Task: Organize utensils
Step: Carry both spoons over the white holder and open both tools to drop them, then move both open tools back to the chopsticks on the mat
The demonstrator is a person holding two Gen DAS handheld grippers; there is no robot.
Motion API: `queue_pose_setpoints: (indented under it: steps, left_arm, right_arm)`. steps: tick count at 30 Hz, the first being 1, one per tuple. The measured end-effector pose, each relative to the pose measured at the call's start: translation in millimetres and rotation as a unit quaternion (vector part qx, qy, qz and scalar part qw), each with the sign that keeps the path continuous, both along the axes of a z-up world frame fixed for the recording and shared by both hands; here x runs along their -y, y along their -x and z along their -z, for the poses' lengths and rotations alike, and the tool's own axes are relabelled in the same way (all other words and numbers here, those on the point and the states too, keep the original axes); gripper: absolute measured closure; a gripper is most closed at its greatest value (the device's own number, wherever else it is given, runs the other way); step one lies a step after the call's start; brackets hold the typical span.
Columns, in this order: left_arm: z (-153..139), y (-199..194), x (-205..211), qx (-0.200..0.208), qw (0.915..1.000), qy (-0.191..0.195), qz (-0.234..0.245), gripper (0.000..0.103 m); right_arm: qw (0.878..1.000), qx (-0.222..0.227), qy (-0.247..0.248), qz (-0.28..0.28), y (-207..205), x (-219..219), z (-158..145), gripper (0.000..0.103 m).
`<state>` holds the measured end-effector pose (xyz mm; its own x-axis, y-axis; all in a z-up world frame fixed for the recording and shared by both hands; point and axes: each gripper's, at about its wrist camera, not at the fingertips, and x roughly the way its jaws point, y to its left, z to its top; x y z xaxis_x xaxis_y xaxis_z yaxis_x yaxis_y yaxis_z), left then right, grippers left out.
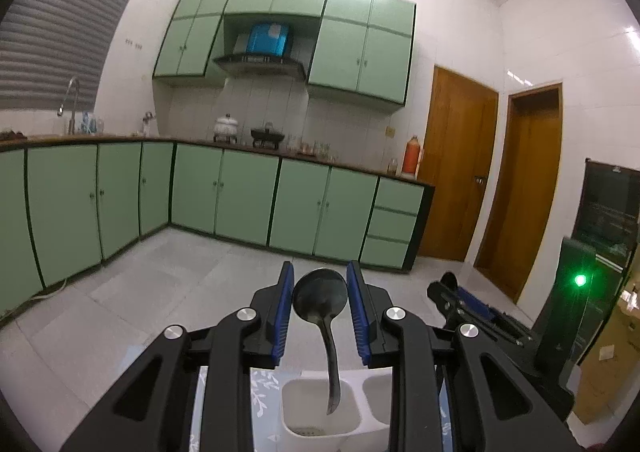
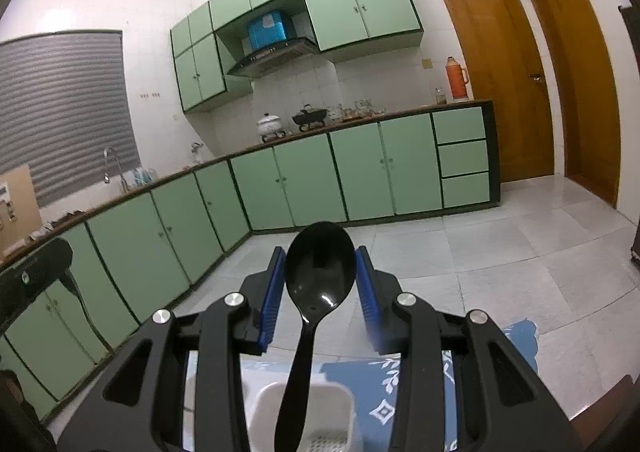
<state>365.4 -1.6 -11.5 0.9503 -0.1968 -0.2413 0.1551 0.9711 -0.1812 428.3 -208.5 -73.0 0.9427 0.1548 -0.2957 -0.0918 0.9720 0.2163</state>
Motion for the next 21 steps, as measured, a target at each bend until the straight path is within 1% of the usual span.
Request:
queue_pose_setpoints:
  steps: [1, 4, 6, 9, 11, 13, 15, 17, 19, 21]
  left_arm:
    - [8.0, -7.7, 0.9, -0.01, 1.0, 0.0, 0.001, 0.076]
    - [28.5, -13.8, 2.3, -0.035, 0.9993, -0.005, 0.009, 0.076]
    - [40.6, -18.5, 3.3, -0.052, 0.9985, -0.01, 0.013, 0.076]
    - [50.7, -21.5, 3.0, -0.068, 0.9974, -0.012, 0.019, 0.076]
    - [55.3, -20.2, 2.6, -0.074, 0.997, -0.013, 0.02, 0.076]
    - [55.2, -17.1, 2.3, -0.075, 0.9968, -0.016, 0.022, 0.075]
    - [53.2, -12.6, 1.8, -0.075, 0.9967, -0.019, 0.022, 0.071]
    - [49.9, -4.4, 0.4, -0.075, 0.9967, -0.021, 0.021, 0.069]
    - [45.0, 5.9, -0.7, -0.073, 0.9968, -0.026, 0.021, 0.067]
    - [41.7, 17.8, -2.7, -0.072, 0.9968, -0.03, 0.02, 0.058]
  right_arm:
    - [1.0, -0.005, 0.003, 0.0, -3.7, -0.6, 5.4, 0.069]
    - [0.999, -0.031, 0.007, -0.003, -13.5, -2.5, 25.5, 0.069]
    - [0.999, -0.047, 0.0, -0.014, -13.6, -2.4, 37.5, 0.069]
    - [0.998, -0.059, -0.018, -0.025, -7.3, -2.1, 45.4, 0.066]
    - [0.997, -0.062, -0.021, -0.028, -0.2, -2.1, 48.2, 0.059]
    - [0.997, -0.062, -0.021, -0.03, 7.7, -1.4, 47.5, 0.059]
    - [0.997, -0.062, -0.025, -0.03, 16.2, 0.7, 44.6, 0.058]
    - [0.997, -0.059, -0.035, -0.026, 28.6, 7.1, 38.8, 0.052]
    - [0.997, -0.059, -0.042, -0.023, 41.7, 14.9, 32.8, 0.05]
    - [0.997, -0.062, -0.042, -0.017, 59.1, 20.8, 29.1, 0.044]
